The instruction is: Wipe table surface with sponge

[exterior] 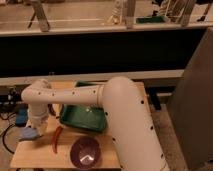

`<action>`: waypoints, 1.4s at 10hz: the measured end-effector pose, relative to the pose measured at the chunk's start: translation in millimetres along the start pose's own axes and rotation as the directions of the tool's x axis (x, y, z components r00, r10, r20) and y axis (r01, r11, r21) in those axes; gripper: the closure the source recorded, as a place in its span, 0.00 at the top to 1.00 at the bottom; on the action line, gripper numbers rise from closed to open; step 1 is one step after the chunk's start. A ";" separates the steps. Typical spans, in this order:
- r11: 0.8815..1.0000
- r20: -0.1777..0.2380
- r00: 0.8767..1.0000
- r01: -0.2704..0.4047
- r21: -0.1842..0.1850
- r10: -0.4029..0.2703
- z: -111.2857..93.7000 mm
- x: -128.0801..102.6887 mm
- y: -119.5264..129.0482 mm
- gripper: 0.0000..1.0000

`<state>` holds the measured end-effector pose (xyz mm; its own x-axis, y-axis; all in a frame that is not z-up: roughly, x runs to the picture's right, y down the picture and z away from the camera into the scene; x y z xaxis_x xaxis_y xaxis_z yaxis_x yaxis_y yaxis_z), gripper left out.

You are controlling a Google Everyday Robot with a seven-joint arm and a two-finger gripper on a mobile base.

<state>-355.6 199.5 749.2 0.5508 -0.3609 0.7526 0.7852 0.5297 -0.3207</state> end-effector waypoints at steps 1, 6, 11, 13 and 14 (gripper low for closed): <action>1.000 -0.002 1.000 0.001 0.017 -0.001 -11.0 -3.3 -4.0 0.00; 0.999 -0.016 1.000 0.025 0.032 -0.025 -43.5 -13.3 -9.6 0.00; 0.983 0.009 0.983 0.185 -0.008 -0.185 -10.9 -34.3 22.4 0.00; 0.955 0.021 0.955 0.297 0.003 -0.297 8.8 -42.5 32.3 0.00; 0.942 0.019 0.942 0.335 -0.010 -0.335 22.9 -45.0 36.3 0.00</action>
<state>-358.3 252.5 716.8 0.2507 -0.5031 0.8271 0.9272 0.3703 -0.0558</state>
